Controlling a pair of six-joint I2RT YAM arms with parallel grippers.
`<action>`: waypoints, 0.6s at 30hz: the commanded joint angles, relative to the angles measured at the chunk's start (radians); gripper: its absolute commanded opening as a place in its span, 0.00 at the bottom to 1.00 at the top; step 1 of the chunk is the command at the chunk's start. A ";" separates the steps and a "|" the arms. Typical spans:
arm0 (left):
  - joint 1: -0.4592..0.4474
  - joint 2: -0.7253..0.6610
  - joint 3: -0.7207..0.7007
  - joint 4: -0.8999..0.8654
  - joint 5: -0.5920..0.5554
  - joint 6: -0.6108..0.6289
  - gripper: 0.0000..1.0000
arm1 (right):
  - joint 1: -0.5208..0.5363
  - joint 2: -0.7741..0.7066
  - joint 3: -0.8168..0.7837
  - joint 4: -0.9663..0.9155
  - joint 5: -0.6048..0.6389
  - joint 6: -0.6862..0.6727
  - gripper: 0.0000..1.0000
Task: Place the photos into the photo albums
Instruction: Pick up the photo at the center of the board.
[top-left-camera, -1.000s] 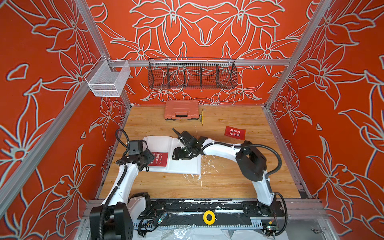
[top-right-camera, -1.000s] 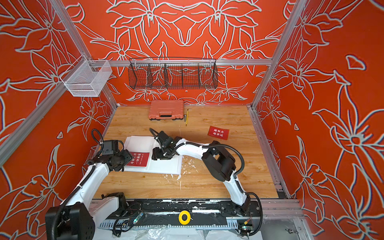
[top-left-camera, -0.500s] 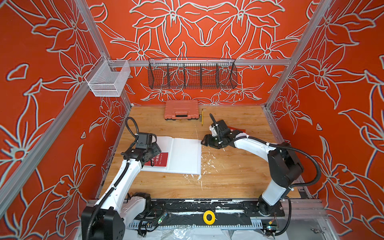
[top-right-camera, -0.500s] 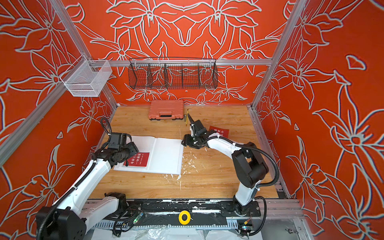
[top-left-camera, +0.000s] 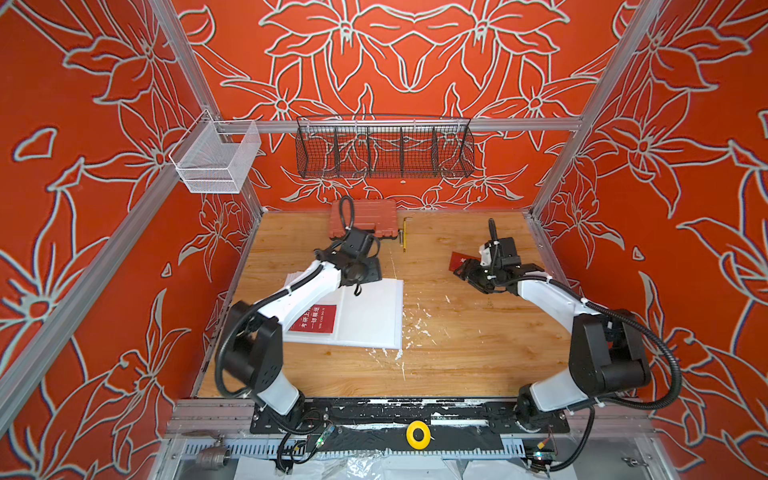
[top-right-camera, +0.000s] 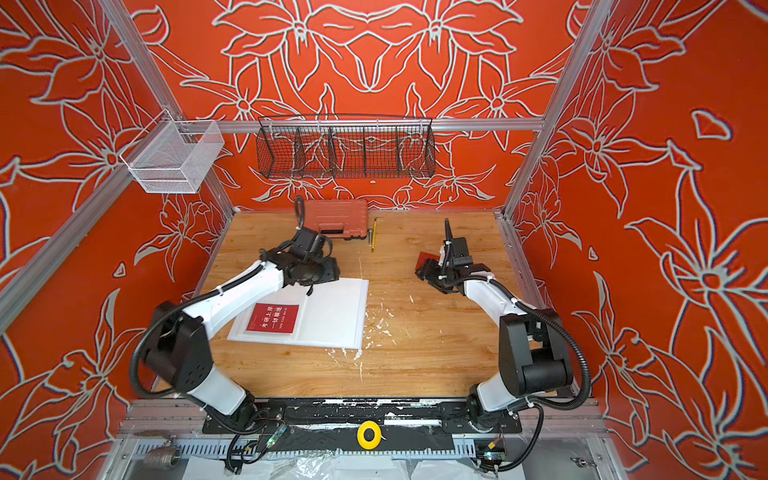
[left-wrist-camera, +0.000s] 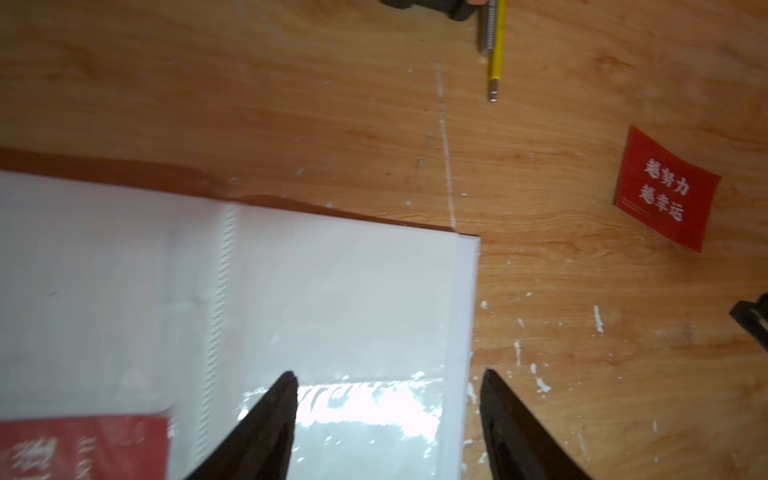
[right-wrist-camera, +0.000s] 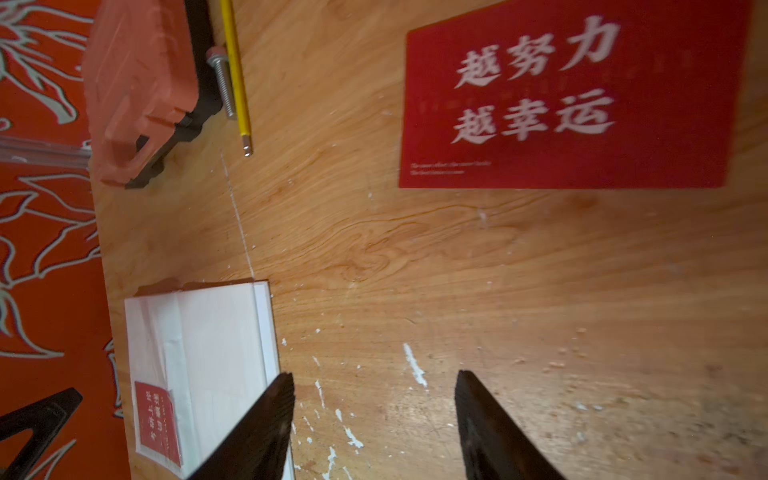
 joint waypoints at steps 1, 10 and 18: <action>-0.057 0.153 0.163 -0.030 0.093 0.040 0.69 | -0.062 -0.017 -0.030 0.034 -0.034 0.004 0.64; -0.144 0.616 0.714 -0.129 0.263 0.061 0.68 | -0.222 -0.008 -0.066 0.078 -0.028 0.036 0.64; -0.184 0.932 1.165 -0.280 0.301 0.071 0.59 | -0.318 0.084 -0.048 0.151 -0.071 0.064 0.63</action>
